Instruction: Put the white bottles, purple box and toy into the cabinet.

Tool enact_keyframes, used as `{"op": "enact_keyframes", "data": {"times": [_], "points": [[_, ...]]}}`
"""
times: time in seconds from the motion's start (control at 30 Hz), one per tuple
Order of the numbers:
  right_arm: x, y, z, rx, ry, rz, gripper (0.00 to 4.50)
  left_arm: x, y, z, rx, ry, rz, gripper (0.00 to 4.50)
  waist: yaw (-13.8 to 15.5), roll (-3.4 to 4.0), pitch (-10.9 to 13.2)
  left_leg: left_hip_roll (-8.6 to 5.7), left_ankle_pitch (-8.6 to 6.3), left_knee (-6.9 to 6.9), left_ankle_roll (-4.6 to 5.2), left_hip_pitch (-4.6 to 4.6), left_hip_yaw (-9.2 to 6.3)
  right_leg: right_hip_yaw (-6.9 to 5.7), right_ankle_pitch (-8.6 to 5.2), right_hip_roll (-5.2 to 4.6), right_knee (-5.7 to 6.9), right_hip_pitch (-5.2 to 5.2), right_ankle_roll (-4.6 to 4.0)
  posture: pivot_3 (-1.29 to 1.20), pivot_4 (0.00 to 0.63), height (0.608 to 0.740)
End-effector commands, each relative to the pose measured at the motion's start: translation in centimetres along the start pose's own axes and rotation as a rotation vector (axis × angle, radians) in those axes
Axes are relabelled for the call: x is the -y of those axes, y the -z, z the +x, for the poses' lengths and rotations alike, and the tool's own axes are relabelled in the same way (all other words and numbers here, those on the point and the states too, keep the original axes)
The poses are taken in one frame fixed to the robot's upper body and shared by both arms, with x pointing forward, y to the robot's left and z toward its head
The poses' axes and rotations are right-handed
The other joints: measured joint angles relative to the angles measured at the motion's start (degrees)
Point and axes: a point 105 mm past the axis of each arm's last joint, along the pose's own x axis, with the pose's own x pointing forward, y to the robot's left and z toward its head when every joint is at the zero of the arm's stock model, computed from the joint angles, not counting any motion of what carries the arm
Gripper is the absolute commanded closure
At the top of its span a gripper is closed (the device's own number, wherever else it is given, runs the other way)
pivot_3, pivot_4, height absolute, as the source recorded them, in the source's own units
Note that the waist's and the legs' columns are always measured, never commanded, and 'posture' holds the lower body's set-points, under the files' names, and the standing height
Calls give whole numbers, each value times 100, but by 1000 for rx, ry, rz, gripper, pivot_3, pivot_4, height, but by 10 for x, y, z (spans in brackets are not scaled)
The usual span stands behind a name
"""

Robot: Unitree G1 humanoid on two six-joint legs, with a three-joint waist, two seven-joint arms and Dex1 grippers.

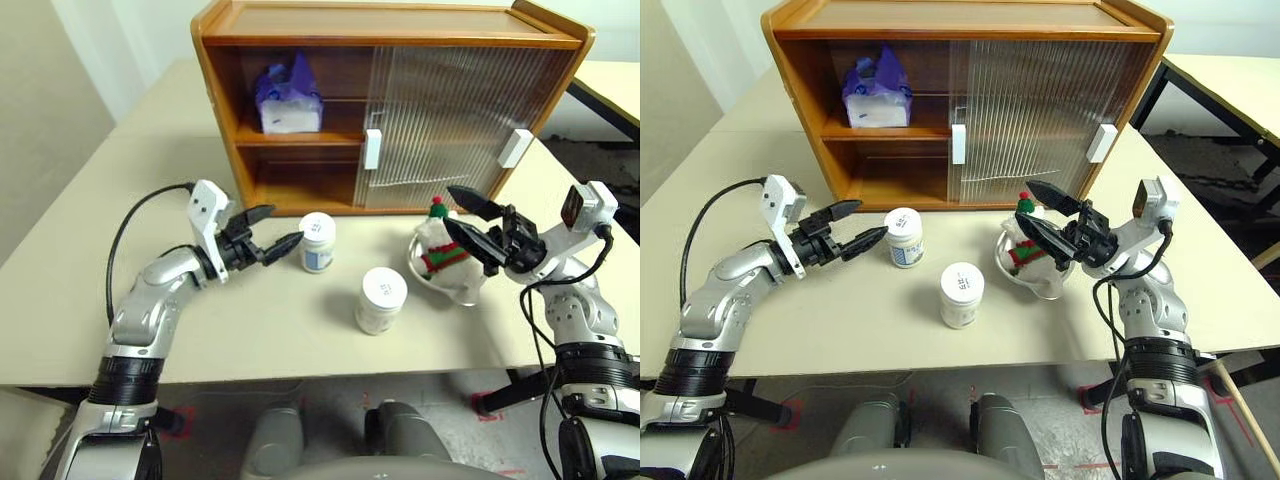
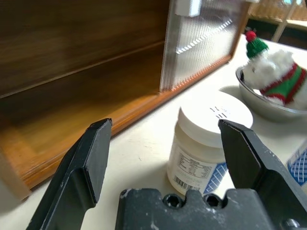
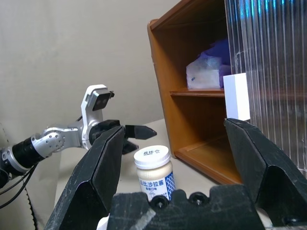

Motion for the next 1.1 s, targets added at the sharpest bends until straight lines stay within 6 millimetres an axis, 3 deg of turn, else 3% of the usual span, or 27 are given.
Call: {"op": "enact_keyframes", "data": {"times": [0.03,0.3,0.53,0.6,1.1], "points": [[3,-3,-2,-23,0,-32,0,10,28,0,-102,45,-17,13,3,10,-6,0,0,0,0,1,0,0,-1,0,1,1,-1,152,3,740],[3,2,-2,-47,-5,-24,0,19,49,4,-156,109,-24,13,5,45,-39,-3,0,2,0,14,1,2,-2,-1,0,15,-3,146,0,740],[3,3,-2,-51,-1,-21,0,17,43,7,-111,80,-35,13,-5,53,-42,-3,0,2,0,53,0,3,-15,-1,-2,56,-27,148,0,740],[3,4,-2,-52,-1,-19,0,15,43,7,-111,76,-31,13,-15,52,-40,-1,0,1,0,82,0,4,-44,-2,-4,83,-76,151,0,740],[3,5,-3,-59,2,-20,0,8,39,6,-94,30,-36,13,2,52,-40,-3,-1,-15,-2,92,1,3,-61,-10,-11,93,-69,147,0,740]]}}
